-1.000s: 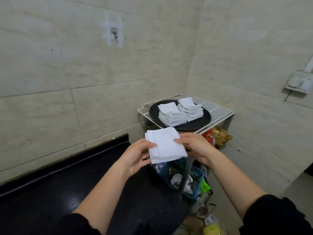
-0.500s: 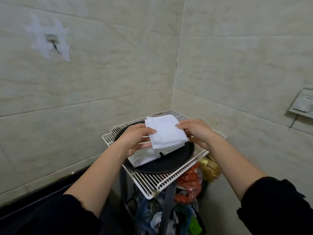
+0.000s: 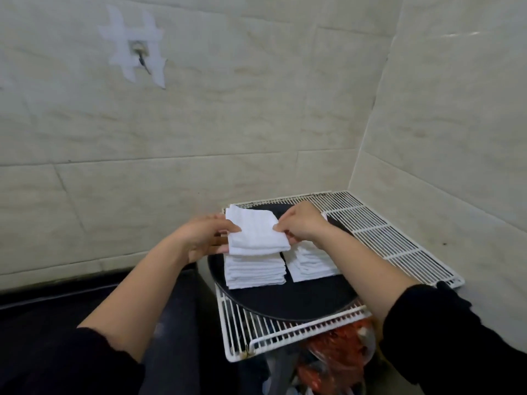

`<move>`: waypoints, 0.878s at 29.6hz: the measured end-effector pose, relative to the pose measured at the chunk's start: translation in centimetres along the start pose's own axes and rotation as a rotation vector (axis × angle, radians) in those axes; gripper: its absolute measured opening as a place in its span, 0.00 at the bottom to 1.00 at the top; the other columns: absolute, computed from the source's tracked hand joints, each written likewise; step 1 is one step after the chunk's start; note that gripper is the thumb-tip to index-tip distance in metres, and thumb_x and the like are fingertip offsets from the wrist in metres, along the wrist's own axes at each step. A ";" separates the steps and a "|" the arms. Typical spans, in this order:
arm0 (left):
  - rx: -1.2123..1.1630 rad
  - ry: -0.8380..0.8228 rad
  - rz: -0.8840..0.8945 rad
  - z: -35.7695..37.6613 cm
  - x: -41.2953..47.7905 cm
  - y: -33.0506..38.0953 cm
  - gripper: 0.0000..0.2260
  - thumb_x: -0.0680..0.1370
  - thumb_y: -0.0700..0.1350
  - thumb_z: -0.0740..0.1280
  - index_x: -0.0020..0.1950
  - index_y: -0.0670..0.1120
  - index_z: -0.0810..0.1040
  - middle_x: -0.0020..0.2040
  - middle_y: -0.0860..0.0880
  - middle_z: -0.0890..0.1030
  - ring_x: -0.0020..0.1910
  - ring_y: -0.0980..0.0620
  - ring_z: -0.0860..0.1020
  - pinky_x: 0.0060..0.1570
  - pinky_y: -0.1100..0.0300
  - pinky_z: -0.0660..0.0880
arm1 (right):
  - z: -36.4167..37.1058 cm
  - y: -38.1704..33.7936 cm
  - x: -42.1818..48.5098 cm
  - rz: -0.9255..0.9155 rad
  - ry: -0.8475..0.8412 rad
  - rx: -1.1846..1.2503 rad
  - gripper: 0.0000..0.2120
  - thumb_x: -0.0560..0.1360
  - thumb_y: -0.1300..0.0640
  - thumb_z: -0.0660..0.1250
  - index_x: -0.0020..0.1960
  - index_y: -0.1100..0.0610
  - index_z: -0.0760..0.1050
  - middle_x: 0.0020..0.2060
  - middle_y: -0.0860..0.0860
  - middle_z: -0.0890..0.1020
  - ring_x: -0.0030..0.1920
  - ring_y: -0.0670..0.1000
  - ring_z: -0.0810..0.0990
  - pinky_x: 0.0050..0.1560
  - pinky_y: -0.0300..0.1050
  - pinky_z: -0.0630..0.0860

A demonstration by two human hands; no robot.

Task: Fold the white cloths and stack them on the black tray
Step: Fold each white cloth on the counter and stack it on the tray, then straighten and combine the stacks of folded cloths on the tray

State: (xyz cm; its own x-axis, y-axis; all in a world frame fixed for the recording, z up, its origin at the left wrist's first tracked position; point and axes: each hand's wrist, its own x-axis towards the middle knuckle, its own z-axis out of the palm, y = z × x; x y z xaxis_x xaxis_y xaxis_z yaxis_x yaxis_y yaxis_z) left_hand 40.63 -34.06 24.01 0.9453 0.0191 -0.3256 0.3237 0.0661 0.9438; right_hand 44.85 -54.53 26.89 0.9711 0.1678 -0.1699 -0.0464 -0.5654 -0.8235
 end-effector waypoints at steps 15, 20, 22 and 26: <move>0.002 0.336 0.155 -0.6 0.4 -4.1 0.39 0.68 0.61 0.71 0.74 0.46 0.64 0.69 0.50 0.71 0.65 0.49 0.73 0.68 0.51 0.68 | 3.2 0.8 -1.4 -0.113 0.092 -0.176 0.20 0.78 0.53 0.63 0.63 0.66 0.70 0.60 0.59 0.78 0.61 0.58 0.76 0.58 0.49 0.71; -0.147 0.117 0.075 1.3 0.4 -6.2 0.28 0.76 0.61 0.62 0.74 0.51 0.67 0.71 0.55 0.71 0.68 0.56 0.69 0.64 0.58 0.61 | 5.5 3.2 -1.7 0.053 -0.024 0.041 0.34 0.81 0.43 0.55 0.79 0.60 0.50 0.78 0.52 0.56 0.77 0.54 0.56 0.73 0.50 0.57; -0.179 0.090 0.085 1.4 0.5 -6.6 0.30 0.74 0.62 0.64 0.73 0.51 0.67 0.68 0.52 0.75 0.65 0.53 0.74 0.67 0.55 0.66 | 6.3 3.6 -1.7 0.090 -0.038 0.155 0.33 0.80 0.41 0.55 0.79 0.57 0.52 0.78 0.50 0.57 0.77 0.54 0.57 0.74 0.52 0.56; -0.234 0.101 0.061 1.5 1.4 -7.1 0.40 0.67 0.66 0.67 0.75 0.53 0.63 0.68 0.49 0.76 0.64 0.47 0.76 0.68 0.45 0.69 | 6.7 3.9 -1.6 0.146 -0.034 0.354 0.30 0.79 0.40 0.56 0.77 0.53 0.60 0.75 0.50 0.64 0.74 0.55 0.62 0.73 0.55 0.60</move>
State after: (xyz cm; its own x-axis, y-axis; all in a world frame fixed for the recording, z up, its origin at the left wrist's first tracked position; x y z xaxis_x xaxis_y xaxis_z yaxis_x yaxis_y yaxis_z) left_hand 39.67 -36.00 16.92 0.9504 0.1288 -0.2831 0.2368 0.2907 0.9270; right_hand 41.52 -51.53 20.34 0.9404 0.1361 -0.3117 -0.2670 -0.2723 -0.9244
